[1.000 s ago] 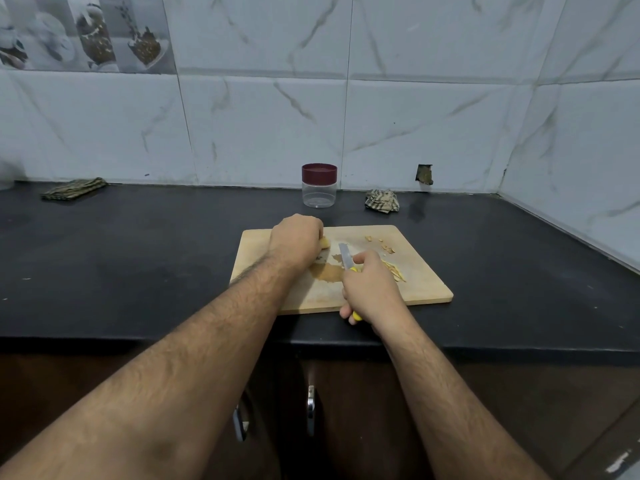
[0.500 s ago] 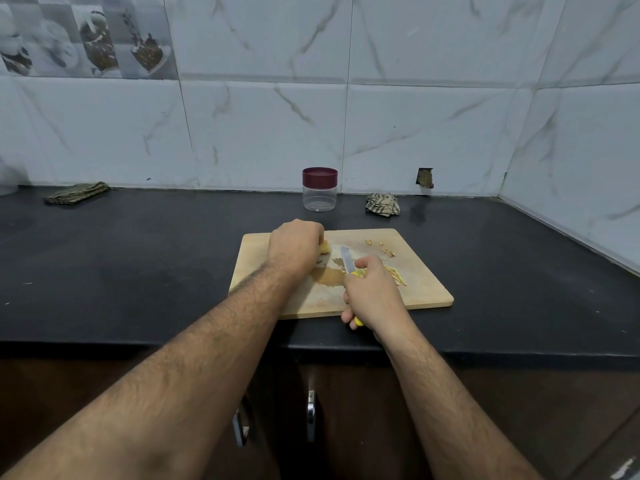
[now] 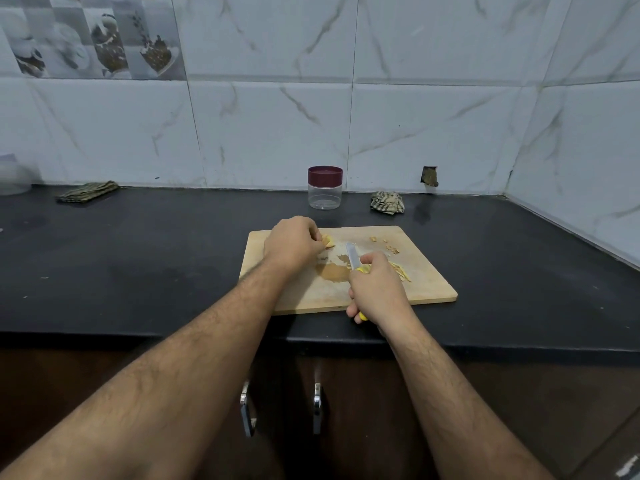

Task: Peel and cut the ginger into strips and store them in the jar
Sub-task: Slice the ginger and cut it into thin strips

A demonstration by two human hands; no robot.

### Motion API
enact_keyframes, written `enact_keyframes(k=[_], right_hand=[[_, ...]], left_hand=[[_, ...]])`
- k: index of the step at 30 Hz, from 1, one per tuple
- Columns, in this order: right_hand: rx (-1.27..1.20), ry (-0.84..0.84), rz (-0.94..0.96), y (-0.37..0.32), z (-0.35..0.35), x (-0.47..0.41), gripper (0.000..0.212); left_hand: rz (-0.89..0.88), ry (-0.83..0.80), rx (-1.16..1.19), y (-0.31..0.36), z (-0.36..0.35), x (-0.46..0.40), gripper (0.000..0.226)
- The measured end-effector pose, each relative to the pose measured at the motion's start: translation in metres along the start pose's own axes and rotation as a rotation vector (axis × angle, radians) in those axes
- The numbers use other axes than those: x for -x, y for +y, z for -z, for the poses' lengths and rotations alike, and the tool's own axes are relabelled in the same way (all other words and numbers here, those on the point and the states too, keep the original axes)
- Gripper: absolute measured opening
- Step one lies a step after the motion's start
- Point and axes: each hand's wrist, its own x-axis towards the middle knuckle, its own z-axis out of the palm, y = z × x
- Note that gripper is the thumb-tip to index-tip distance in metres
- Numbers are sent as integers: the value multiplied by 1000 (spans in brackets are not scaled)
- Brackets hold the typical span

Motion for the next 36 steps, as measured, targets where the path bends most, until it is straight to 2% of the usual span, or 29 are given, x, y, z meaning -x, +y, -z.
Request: enact_keyframes(k=[4,7,11,14,19,27,36], right_hand=[[23,1,4,-2,-1,1,47],[38,-30,-4,-7,2,3,52],[84,-50,11,-11,12,4,58],[106,-83,-11,-11,18,10,58],[41,-130,-92,-5,18,25,43],[30,-153,-159,-10,21,35,39],[52,-149,-133,-13,25,41,42]], left_hand=[[142,-216,373,-2,13,7,12],[232,-290,467,-3,21,15,16],[252,-347,549,-2,28,26,11],[254,-363,539,-1,25,33,9],[296,-383,482,0,19,41,6],[319,-337,500,-1,13,39,10],[301,-317,442,0,13,42,15]])
